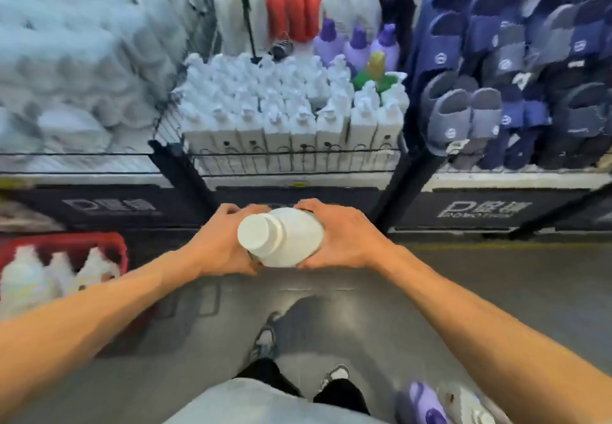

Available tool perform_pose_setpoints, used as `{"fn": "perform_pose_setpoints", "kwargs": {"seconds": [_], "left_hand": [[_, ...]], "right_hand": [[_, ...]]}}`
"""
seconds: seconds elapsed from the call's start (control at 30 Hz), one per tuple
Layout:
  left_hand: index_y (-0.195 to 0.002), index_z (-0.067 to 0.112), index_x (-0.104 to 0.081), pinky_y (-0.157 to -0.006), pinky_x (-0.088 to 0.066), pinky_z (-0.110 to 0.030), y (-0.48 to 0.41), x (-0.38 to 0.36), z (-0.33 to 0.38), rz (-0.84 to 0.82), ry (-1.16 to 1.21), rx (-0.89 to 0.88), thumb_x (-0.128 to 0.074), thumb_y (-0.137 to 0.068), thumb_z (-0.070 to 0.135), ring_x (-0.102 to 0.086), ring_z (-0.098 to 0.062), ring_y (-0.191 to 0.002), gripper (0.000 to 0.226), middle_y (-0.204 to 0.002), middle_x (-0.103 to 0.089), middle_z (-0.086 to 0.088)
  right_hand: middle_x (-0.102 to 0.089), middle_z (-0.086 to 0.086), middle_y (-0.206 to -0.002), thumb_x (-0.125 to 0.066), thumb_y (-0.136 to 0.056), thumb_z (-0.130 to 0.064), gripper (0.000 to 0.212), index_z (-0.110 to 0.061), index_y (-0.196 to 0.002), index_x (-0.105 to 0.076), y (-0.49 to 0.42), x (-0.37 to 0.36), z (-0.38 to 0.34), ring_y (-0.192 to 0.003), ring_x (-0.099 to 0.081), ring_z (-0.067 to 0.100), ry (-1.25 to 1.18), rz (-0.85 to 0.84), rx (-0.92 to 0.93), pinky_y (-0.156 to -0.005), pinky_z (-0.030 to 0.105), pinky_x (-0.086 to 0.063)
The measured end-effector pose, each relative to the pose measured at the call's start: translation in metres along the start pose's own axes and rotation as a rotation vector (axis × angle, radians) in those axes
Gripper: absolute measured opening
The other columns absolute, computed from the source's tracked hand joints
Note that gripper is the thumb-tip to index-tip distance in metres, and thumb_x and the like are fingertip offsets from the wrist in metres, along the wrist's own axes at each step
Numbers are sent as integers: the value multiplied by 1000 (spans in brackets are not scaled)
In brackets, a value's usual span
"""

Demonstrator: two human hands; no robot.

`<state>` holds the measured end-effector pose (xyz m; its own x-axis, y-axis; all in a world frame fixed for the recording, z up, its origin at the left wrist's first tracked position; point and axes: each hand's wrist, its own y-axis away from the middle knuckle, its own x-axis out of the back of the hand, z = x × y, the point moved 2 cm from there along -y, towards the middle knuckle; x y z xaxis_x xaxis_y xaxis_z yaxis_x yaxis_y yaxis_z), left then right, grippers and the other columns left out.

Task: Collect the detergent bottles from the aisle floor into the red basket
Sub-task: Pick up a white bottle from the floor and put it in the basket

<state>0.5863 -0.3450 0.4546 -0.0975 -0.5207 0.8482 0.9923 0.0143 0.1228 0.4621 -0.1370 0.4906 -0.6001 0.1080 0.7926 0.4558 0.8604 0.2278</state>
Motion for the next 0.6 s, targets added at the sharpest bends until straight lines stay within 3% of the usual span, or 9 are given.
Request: {"fn": "perform_pose_setpoints", "kwargs": {"seconds": [0.17, 0.37, 0.5, 0.6], "left_hand": [[-132, 42, -32, -96, -27, -24, 120, 45, -90, 147, 40, 223, -67, -51, 62, -46, -2, -102, 91, -116, -46, 28], [-143, 31, -42, -93, -31, -24, 267, 81, -195, 274, 27, 460, -85, -48, 58, -37, -8, -103, 107, -116, -49, 21], [-140, 37, -46, -96, -34, -20, 346, 100, -253, 306, 87, 604, -84, -48, 56, -41, -7, -114, 102, -123, -55, 17], [-125, 52, -49, -84, -49, -25, 383, 108, -292, 322, 177, 725, -85, -48, 48, -58, -4, -99, 85, -106, -63, 23]], "right_hand": [[-67, -11, -125, -86, -63, -60, 95, -41, -142, -38, -88, -48, -120, -114, -64, 18, 72, -138, 246, -91, 42, -54], [-68, -9, -125, -87, -63, -58, 96, -38, -143, -38, -166, -137, -262, -113, -64, 20, 120, -283, 446, -93, 39, -52], [-67, -8, -127, -86, -62, -59, 98, -37, -144, -38, -211, -193, -343, -115, -64, 20, 127, -375, 535, -96, 39, -51], [-67, -9, -126, -83, -60, -64, 97, -41, -142, -37, -251, -231, -385, -115, -64, 20, 136, -462, 582, -97, 41, -52]]}}
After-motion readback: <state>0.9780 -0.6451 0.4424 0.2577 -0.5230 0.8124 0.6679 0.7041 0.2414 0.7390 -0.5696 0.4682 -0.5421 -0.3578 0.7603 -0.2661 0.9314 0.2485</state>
